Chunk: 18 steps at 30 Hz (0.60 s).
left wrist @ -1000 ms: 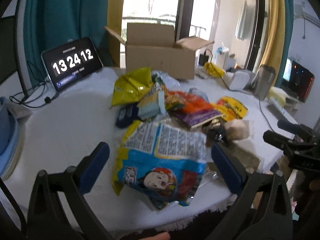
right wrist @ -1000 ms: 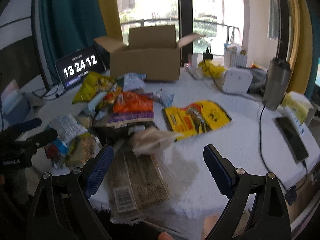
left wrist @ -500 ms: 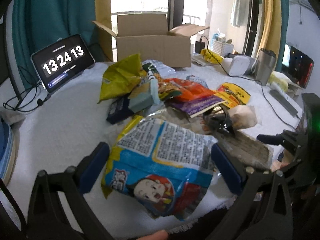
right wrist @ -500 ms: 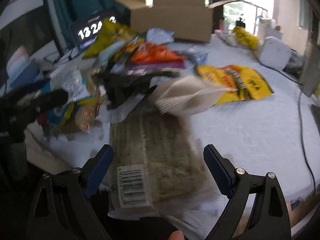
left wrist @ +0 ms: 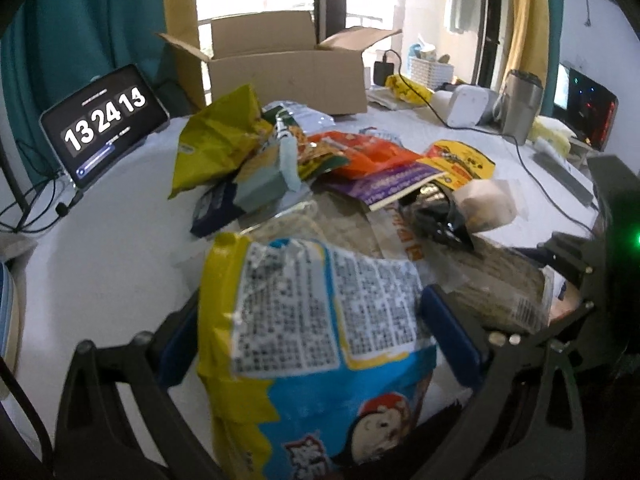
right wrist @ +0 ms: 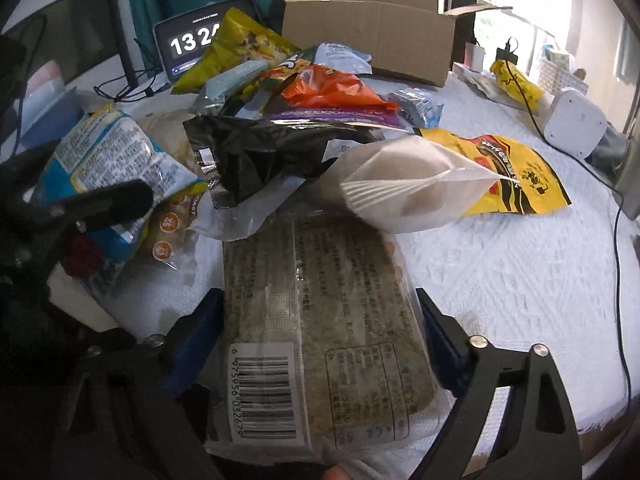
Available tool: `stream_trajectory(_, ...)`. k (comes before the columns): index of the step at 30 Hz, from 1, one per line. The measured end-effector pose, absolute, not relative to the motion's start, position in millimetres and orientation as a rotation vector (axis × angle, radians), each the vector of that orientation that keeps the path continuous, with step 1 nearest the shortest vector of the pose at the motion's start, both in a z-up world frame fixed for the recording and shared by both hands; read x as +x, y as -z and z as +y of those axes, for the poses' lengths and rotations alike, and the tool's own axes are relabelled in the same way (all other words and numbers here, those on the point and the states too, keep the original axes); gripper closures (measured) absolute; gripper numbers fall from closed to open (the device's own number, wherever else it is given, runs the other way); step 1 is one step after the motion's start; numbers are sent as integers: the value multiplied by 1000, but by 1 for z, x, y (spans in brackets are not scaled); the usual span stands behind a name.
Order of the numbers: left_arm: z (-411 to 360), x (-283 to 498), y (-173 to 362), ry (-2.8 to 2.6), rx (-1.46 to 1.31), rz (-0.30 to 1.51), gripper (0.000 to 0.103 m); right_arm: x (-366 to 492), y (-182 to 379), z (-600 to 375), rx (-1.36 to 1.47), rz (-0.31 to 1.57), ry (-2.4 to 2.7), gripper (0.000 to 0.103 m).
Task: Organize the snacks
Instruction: 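Grasp the blue-yellow cartoon chip bag with left tool while right grasps clear biscuit pack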
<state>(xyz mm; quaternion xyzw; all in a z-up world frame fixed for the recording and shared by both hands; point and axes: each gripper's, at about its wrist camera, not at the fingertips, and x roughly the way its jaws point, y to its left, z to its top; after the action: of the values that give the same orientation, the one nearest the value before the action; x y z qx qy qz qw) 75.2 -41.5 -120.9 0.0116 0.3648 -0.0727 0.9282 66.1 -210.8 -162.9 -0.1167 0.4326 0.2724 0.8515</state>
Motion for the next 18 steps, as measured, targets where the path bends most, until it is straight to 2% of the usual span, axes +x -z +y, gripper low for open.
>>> stream_trajectory(1, -42, 75, 119, 159, 23, 747, 19, 67, 162, -212, -242, 914, -573, 15)
stream_trajectory(7, -42, 75, 110, 200, -11, 768, 41, 67, 150, -217, -253, 912, -554, 19)
stream_trajectory(9, -40, 75, 105, 196, -25, 758, 42, 67, 142, -223, -245, 902, -547, 19)
stream_trajectory(12, -38, 76, 100, 192, -39, 750, 48, 67, 130, -232, -224, 880, -538, 20)
stream_trajectory(18, -30, 80, 84, 186, -59, 716, 51, 77, 105, -249, -204, 833, -492, 20)
